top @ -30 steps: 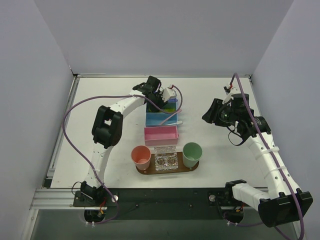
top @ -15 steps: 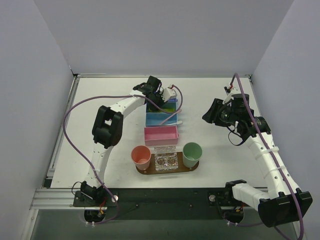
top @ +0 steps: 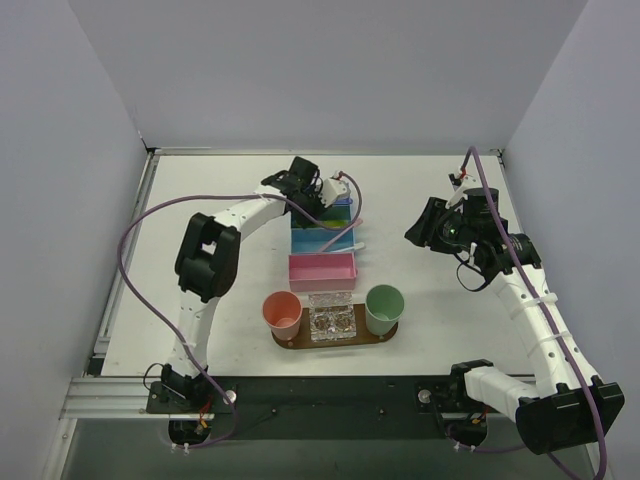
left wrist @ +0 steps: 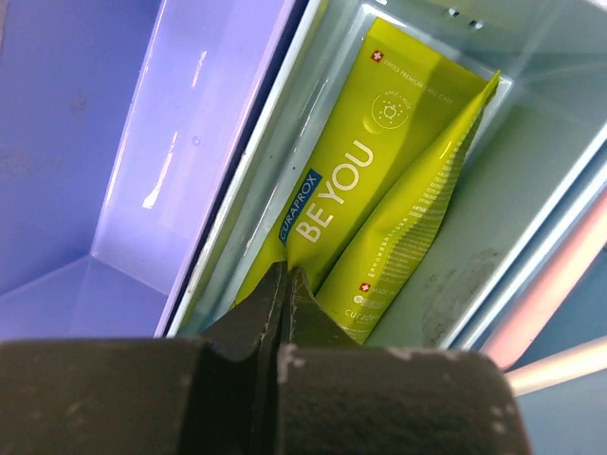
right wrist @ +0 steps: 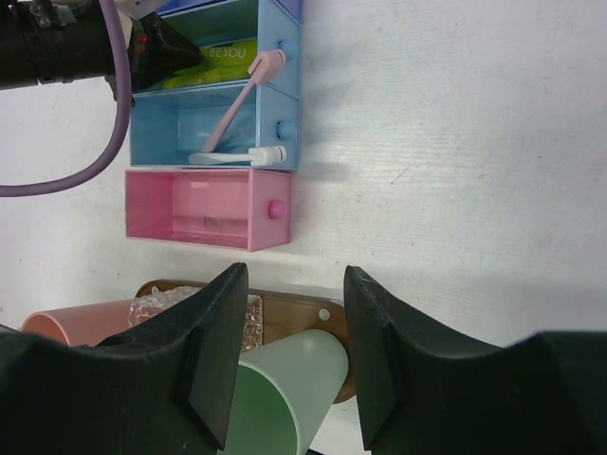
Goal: Prepare toiletry sets of a toothbrush and toothpaste on the tray
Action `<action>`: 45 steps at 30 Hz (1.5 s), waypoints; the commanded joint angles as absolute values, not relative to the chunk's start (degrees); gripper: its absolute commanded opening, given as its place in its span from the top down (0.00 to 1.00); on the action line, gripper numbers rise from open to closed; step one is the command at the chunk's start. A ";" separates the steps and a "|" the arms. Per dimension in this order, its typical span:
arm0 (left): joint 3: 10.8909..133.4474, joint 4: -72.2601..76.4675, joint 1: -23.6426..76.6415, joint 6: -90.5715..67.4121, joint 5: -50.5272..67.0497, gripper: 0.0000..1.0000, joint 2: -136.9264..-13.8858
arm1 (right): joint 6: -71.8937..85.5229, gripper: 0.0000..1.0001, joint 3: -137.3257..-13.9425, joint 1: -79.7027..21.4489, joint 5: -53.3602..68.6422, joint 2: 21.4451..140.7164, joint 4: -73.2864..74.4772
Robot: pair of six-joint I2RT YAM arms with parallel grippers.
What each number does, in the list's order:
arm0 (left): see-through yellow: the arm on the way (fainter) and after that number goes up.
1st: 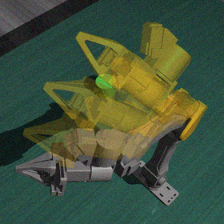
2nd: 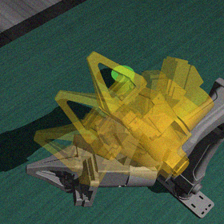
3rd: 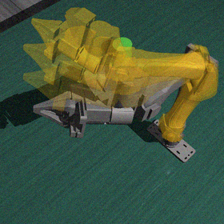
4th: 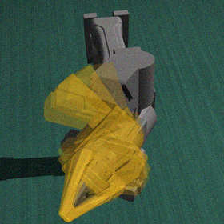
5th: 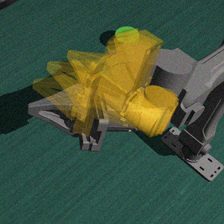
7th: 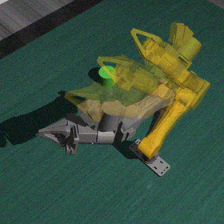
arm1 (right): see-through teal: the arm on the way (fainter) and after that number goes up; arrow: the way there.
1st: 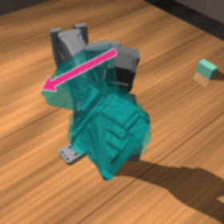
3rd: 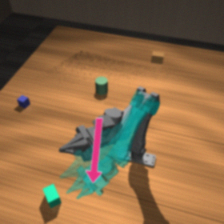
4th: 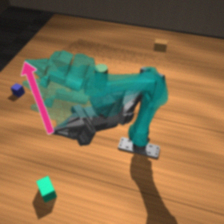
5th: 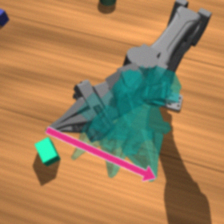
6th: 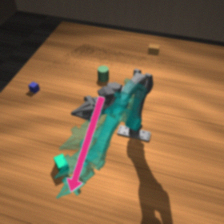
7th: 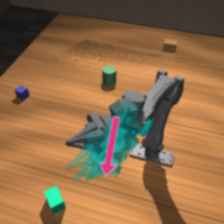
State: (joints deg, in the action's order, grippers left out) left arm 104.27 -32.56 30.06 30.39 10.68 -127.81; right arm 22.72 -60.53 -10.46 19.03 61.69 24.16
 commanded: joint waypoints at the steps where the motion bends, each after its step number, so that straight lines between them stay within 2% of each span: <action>1: 103.71 -29.71 30.15 28.39 12.92 1.00 -121.56 | 23.29 0.60 -59.77 -10.02 20.04 60.73 22.76; 16: 102.75 -27.69 29.36 26.37 14.94 1.00 -118.57 | 23.38 0.60 -59.50 -9.76 20.30 60.73 22.32; 35: 95.28 -22.24 28.83 25.05 13.71 1.00 -109.69 | 24.78 0.60 -62.57 -9.75 19.95 64.15 17.93; 45: 86.76 -12.76 28.92 19.52 13.53 1.00 -102.58 | 31.37 0.58 -67.06 -9.76 29.87 73.38 8.27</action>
